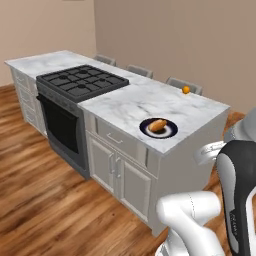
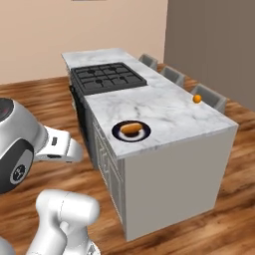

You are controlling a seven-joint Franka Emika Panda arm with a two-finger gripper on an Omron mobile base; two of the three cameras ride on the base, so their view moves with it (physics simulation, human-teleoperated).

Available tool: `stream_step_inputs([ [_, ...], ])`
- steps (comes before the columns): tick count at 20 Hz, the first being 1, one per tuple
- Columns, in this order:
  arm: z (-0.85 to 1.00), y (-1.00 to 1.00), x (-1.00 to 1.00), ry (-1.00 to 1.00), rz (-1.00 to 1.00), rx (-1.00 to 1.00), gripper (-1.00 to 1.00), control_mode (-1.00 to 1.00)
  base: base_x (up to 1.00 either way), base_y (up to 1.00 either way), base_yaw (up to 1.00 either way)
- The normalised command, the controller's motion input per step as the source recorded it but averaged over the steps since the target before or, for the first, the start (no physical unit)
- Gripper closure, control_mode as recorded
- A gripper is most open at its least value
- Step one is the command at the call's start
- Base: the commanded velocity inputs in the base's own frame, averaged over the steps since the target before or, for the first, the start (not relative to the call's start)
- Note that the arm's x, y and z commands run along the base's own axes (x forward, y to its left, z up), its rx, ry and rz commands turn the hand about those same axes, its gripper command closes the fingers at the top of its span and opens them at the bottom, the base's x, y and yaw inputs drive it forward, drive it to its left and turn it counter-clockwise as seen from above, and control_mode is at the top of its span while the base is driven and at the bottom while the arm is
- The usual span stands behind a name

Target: Pick the hotdog bun from the counter and place it in the microwave. Then turn on the microwave.

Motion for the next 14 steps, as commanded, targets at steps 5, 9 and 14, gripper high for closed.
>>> stream_step_inputs([
  [5, 0.0, 0.0, 0.0, 0.0, 0.0, 0.0, -1.0, 1.0, 0.36, 0.05, -0.23],
  [9, 0.0, 0.0, 0.0, 0.0, 0.0, 0.0, -1.0, 1.0, 0.39, 0.02, -0.22],
  [14, 0.0, 0.0, 0.0, 0.0, 0.0, 0.0, -1.0, 1.0, 0.38, 0.09, -0.22],
])
